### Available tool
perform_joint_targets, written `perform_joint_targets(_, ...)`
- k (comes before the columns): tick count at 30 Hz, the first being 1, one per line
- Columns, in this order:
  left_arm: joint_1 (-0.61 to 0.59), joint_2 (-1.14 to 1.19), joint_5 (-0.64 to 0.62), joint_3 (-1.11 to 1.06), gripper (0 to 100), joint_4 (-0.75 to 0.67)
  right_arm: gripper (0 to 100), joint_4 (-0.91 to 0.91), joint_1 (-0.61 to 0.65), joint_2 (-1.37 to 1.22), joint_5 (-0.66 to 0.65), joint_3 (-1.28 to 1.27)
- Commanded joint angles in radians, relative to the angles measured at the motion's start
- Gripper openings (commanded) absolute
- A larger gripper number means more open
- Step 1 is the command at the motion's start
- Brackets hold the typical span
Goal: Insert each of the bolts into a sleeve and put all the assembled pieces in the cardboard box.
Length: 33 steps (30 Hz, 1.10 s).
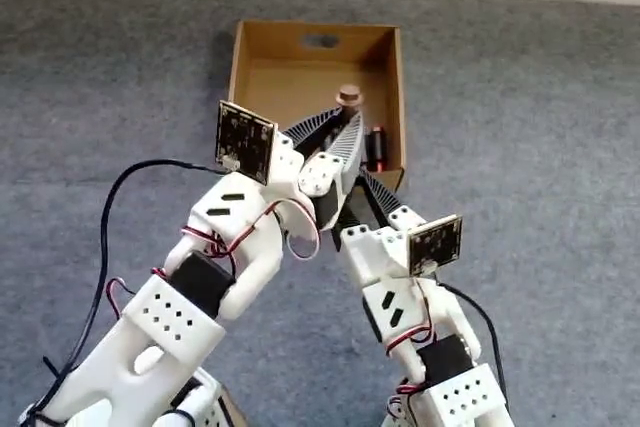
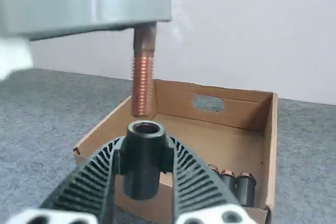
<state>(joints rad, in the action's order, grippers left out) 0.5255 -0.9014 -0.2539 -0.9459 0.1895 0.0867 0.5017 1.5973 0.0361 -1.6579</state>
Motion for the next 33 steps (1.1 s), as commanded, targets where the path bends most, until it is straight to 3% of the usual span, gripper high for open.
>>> perform_joint_targets(1,-0.010,0.019,-0.008,0.007,1,-0.032,0.7,-0.025,0.004,0.008,-0.012,0.005)
perform_joint_targets(19,-0.010,0.048,-0.008,-0.019,1,-0.020,0.7,-0.024,-0.013,0.008,-0.011,0.002)
perform_joint_targets(28,-0.008,0.010,-0.009,-0.016,1,0.084,0.7,-0.024,-0.028,0.008,-0.011,0.002)
perform_joint_targets(33,-0.008,-0.114,-0.009,-0.021,1,0.249,0.7,-0.024,-0.028,0.008,-0.011,0.002)
